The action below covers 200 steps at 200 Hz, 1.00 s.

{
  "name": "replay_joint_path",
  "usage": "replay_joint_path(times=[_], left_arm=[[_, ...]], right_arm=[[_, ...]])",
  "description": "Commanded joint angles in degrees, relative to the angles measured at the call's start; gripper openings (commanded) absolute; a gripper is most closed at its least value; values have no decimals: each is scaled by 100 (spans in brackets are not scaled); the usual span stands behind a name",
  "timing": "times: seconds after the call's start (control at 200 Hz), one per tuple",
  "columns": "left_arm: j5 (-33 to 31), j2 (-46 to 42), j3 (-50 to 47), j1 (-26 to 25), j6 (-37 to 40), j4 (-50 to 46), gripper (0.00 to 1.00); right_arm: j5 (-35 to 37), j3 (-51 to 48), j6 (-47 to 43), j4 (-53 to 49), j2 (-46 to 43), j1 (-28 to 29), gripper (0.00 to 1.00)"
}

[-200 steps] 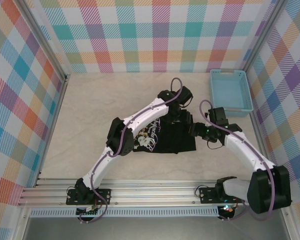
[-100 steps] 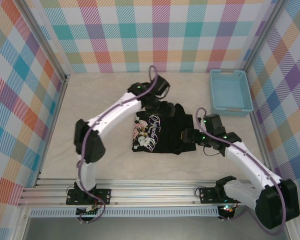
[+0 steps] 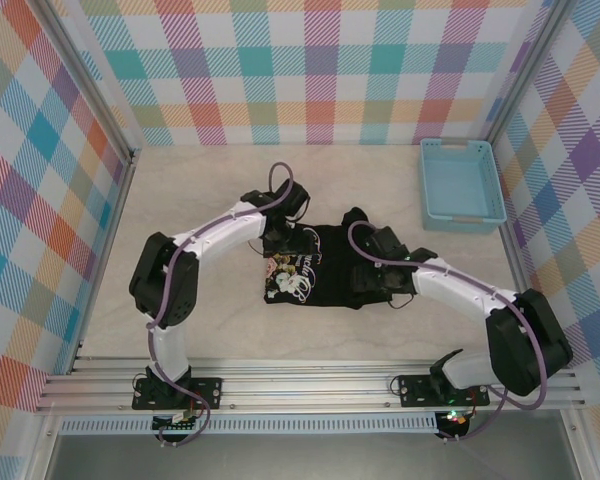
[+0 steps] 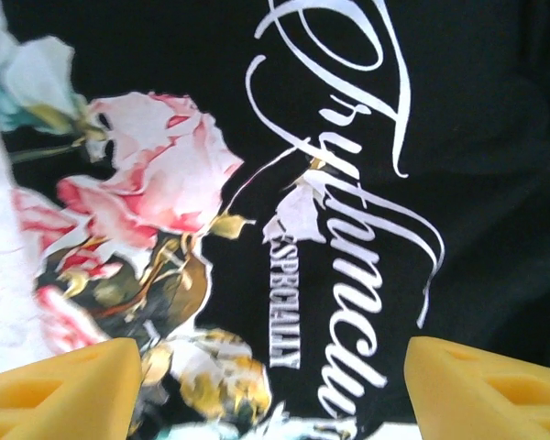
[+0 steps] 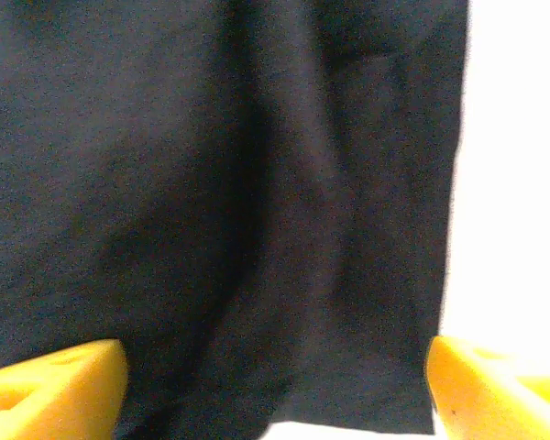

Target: Fold the inside-out t-shirt

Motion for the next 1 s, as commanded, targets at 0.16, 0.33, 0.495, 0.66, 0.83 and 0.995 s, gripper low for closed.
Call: replay_joint_path(times=[0.16,0.33,0.495,0.66,0.83,0.995], left_arm=[[226,163,-491,-64,-27,474,74],[311,234,-796,-63,-43,619,74],[402,283,-989,-64,-73,771,73],[433,314,-960,-67,-62,799,73],[438,305,-907,-65,-52,790,73],[404,283,-899,-63,-21,755,73]], right_arm=[[-298,68,-47,-383,-51,-1311,63],[-371,195,-21,-636,-449,-1564,61],[-525,150,-258,-241,-1261,-833,72],[79,639,-455,-415,-772,386,83],[387,969,-472,-567,107,813,77],[777,1099,-397,-866,463,759,49]])
